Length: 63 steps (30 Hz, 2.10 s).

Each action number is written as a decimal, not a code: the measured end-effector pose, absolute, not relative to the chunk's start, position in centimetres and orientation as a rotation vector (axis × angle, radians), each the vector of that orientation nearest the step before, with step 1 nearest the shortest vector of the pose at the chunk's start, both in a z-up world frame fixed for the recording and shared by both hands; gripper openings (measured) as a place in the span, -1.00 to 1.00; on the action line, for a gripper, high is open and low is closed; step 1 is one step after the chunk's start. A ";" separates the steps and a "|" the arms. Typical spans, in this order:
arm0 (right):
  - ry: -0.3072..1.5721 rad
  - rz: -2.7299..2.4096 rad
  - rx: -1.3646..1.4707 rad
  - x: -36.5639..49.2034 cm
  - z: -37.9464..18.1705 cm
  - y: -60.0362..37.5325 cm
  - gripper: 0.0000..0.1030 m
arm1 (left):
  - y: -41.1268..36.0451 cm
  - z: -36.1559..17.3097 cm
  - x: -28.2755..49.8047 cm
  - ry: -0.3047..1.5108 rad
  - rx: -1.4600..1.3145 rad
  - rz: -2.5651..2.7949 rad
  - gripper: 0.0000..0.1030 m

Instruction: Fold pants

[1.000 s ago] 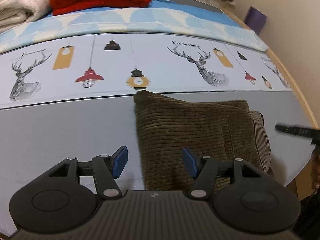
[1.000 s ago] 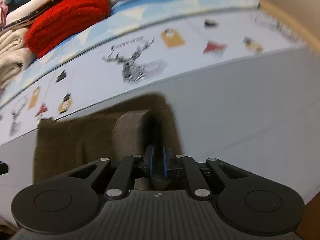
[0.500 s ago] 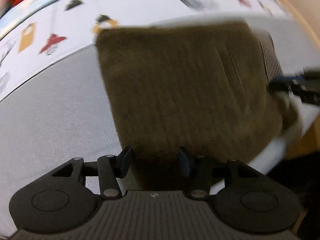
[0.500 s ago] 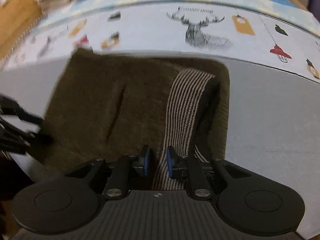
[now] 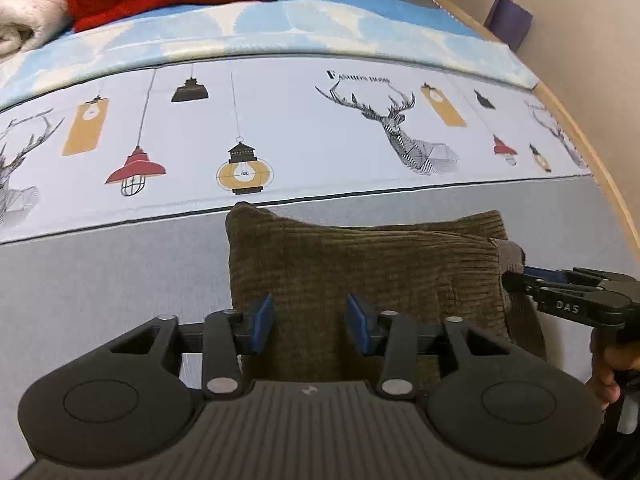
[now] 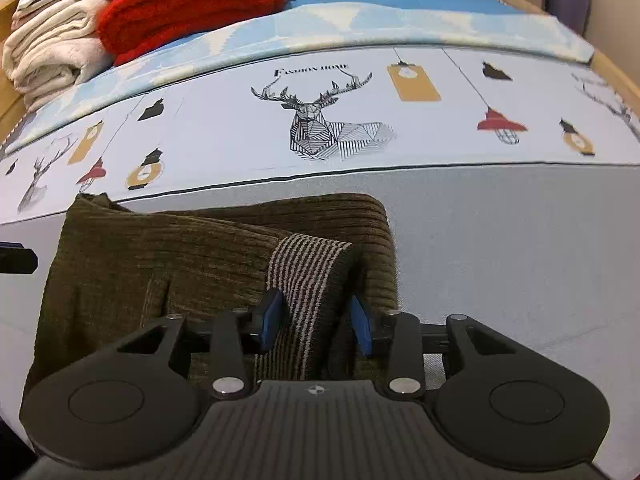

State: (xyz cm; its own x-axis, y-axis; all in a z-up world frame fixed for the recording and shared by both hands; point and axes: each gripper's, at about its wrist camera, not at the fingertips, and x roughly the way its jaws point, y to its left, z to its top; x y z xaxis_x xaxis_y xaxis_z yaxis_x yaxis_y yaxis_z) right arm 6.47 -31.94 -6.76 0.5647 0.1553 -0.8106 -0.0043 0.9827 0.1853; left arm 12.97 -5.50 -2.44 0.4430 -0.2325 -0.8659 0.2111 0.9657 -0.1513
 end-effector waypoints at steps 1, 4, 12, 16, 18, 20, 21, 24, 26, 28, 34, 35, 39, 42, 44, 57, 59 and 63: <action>0.972 0.094 0.176 6.6 -7.0 -32.0 -0.24 | -5.6 -2.9 13.4 1.083 -0.013 -0.281 -0.23; 0.970 0.100 0.172 6.6 -7.4 -31.7 -0.22 | -5.3 -5.3 15.2 1.142 0.016 -0.270 -0.24; 0.934 0.091 0.379 5.4 -6.2 -35.1 0.24 | -1.5 -7.0 17.3 1.236 -0.221 -0.194 0.17; 1.006 0.068 0.452 5.1 -7.8 -37.0 0.56 | -0.9 -7.6 17.4 1.270 -0.274 -0.141 0.56; 1.045 0.102 0.534 5.0 -8.7 -37.8 0.57 | -0.9 -8.1 17.6 1.300 -0.294 -0.130 0.56; 1.057 0.119 0.576 5.1 -9.0 -38.1 0.57 | -1.0 -8.5 17.6 1.315 -0.294 -0.123 0.57; 1.058 0.122 0.592 5.1 -9.0 -38.2 0.57 | -1.1 -8.6 17.6 1.315 -0.289 -0.121 0.57; 1.009 0.159 0.656 5.0 -8.3 -38.4 0.57 | -1.3 -8.9 17.4 1.318 -0.282 -0.120 0.59; 1.008 0.194 0.615 5.1 -8.1 -37.7 0.57 | -1.4 -9.1 17.3 1.319 -0.279 -0.130 0.59; 1.066 0.206 0.534 5.2 -8.6 -36.6 0.57 | -1.4 -9.2 17.3 1.323 -0.273 -0.134 0.60; 1.133 0.232 0.374 5.5 -9.7 -34.3 0.84 | -1.6 -10.0 17.4 1.345 -0.276 -0.147 0.64; 1.137 0.230 0.375 5.7 -9.8 -34.4 0.87 | -1.8 -10.2 17.4 1.351 -0.272 -0.154 0.65; 1.139 0.226 0.375 6.0 -10.3 -34.5 0.89 | -2.3 -11.1 17.5 1.376 -0.261 -0.188 0.68; 1.120 0.224 0.352 6.3 -10.3 -34.1 0.81 | -3.0 -11.3 17.5 1.368 -0.221 -0.219 0.68; 1.100 0.225 0.347 6.7 -10.0 -33.9 0.63 | -3.5 -11.2 17.5 1.353 -0.189 -0.244 0.61; 0.855 0.269 0.400 9.1 -5.5 -30.4 -0.13 | -1.1 -3.2 17.4 1.009 -0.028 -0.195 -0.44; 0.795 0.278 0.408 10.1 -4.6 -28.8 -0.14 | 0.6 -2.3 17.7 0.964 -0.046 -0.155 -0.44; 0.693 0.301 0.394 12.3 -3.4 -25.3 -0.14 | 3.8 -1.2 18.4 0.875 -0.073 -0.092 -0.41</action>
